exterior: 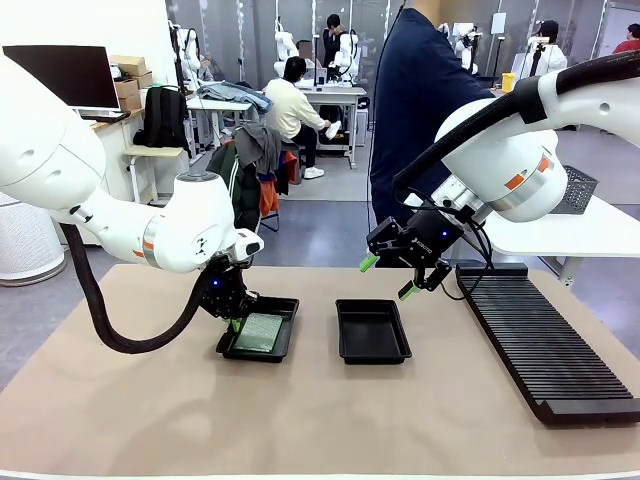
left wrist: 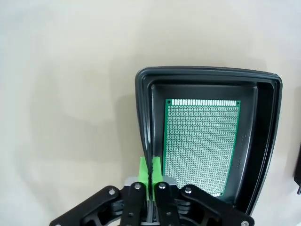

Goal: Inspect and transfer BCBs to ESD trays.
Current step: Pick up the ESD tray and place it on the left side of the table.

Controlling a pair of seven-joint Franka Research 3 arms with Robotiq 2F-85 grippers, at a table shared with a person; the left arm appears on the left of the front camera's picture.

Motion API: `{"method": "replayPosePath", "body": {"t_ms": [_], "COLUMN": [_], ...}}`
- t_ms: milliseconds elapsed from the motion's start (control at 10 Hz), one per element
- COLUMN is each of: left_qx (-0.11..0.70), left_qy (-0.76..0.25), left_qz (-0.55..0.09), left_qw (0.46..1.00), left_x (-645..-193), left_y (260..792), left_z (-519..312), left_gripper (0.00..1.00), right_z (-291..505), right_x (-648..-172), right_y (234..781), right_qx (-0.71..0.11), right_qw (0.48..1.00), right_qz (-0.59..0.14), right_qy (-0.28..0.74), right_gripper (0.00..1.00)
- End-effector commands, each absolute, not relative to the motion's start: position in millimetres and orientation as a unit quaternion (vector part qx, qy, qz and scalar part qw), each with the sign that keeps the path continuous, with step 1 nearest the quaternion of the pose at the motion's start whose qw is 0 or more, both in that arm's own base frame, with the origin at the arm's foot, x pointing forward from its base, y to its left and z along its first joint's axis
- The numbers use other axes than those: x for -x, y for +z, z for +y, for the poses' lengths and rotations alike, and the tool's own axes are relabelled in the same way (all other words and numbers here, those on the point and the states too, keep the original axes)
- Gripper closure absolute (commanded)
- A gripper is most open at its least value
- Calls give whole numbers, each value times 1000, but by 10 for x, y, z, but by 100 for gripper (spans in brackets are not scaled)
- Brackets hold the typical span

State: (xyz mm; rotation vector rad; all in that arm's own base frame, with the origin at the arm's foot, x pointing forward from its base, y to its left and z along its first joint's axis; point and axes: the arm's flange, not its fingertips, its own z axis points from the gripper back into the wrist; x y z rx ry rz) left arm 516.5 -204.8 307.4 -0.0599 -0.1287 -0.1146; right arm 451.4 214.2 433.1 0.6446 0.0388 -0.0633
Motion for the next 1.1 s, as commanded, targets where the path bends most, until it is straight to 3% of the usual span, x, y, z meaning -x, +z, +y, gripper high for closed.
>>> {"method": "replayPosePath", "body": {"t_ms": [0,600,1000], "left_qx": [30,121,128], "left_qy": [-57,0,7], "left_qz": [-64,-91,-93], "left_qw": [996,988,987], "left_x": [-5165,-5072,-4917], "left_y": [3074,3740,3862], "left_z": [-2048,-1153,-358], "left_gripper": [97,97,97], "right_z": [2151,2151,2151], "right_x": [-4546,-4546,-4546], "right_y": [4340,4340,4340], "right_qx": [-307,-307,-307], "right_qw": [951,951,951], "right_qz": [21,21,21], "right_qy": [-37,-37,-37], "right_gripper": [0,0,0]}}
